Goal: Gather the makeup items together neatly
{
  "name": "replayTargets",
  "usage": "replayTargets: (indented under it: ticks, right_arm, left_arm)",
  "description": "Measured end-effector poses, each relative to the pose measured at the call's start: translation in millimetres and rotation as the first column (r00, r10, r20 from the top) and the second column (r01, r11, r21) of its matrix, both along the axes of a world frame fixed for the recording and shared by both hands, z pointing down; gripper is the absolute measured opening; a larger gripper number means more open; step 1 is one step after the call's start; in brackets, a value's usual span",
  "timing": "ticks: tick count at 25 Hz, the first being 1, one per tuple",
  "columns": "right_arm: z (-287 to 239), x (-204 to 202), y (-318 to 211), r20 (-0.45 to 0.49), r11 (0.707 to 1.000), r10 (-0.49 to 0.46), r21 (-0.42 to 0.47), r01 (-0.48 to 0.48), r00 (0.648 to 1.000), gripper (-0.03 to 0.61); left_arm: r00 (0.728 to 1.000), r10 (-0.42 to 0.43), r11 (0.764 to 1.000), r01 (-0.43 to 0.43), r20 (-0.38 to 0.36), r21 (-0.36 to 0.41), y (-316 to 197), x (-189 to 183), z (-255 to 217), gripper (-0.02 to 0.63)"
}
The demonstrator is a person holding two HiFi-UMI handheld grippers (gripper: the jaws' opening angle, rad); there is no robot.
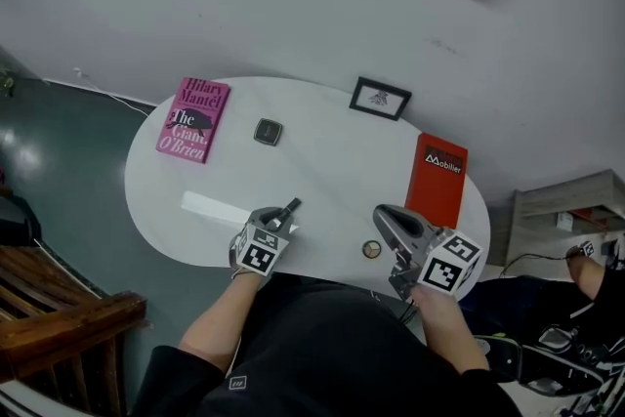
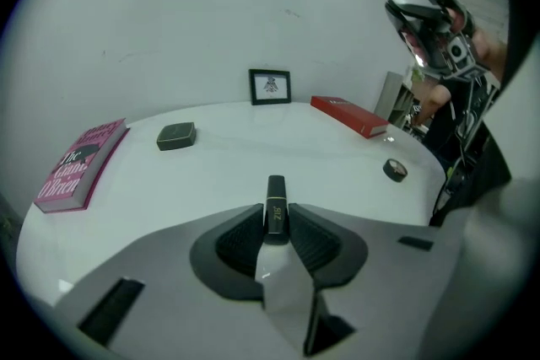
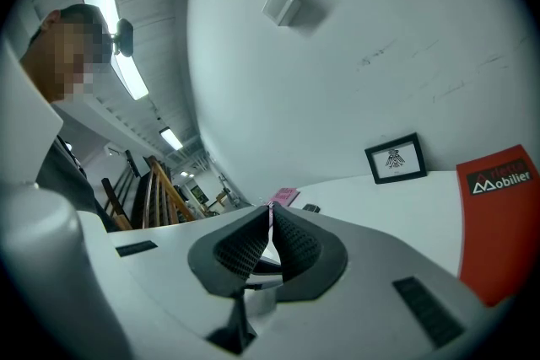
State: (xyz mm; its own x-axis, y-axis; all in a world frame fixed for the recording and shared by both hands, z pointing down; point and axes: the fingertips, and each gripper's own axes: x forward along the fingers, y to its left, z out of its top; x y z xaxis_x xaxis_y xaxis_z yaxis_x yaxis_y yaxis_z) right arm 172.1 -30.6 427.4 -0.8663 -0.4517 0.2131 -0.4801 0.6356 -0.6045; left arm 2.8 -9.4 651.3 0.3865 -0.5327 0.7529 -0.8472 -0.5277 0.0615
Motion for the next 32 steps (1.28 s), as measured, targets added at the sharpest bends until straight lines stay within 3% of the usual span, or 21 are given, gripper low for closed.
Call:
replayTargets:
  ticks: [3,5,16,22,23,30,31,32]
  right_arm:
    - [-1,-10,-2,0.002,1.000,-0.002,0.002,0.002,1.000,0.037]
    - [0,-19,-2,-0.001,1.000,-0.005,0.002,0.005,1.000,0.037]
    - [-1,-81,3,-0.039,0.999,0.053,0.006,-0.053,0.998,0.037]
    - [6,-79,9,-0.068,0.993,0.113,-0.025,-0.115,0.991,0.037]
    - [7,-76,8,-0.070,0.992,0.122,-0.030,-0.124,0.990,0.037]
    - [10,-61,-12,-0.064,0.988,0.147,-0.044,-0.150,0.987,0.038]
    - [9,-60,-16,-0.063,0.988,0.147,-0.045,-0.150,0.987,0.037]
    - [9,-59,-19,-0.061,0.988,0.144,-0.045,-0.147,0.988,0.037]
  left_arm:
    - [0.995,-0.076,0.997,0.077,-0.072,0.012,-11,-8,-20,0.098]
    - [0.992,-0.081,0.996,0.083,-0.096,0.024,-20,-12,-30,0.097]
    - [0.983,0.011,0.995,0.007,-0.185,0.097,-67,-32,-50,0.092]
    - [0.976,0.058,0.992,-0.032,-0.211,0.125,-96,-25,-62,0.080]
    - [0.975,0.062,0.991,-0.034,-0.214,0.131,-101,-24,-63,0.012]
    - [0.991,0.062,0.992,-0.049,-0.115,0.113,-97,-38,-36,0.014]
    - [0.994,0.055,0.993,-0.044,-0.097,0.113,-95,-42,-33,0.024]
    - [0.996,0.049,0.993,-0.040,-0.077,0.114,-93,-46,-29,0.076]
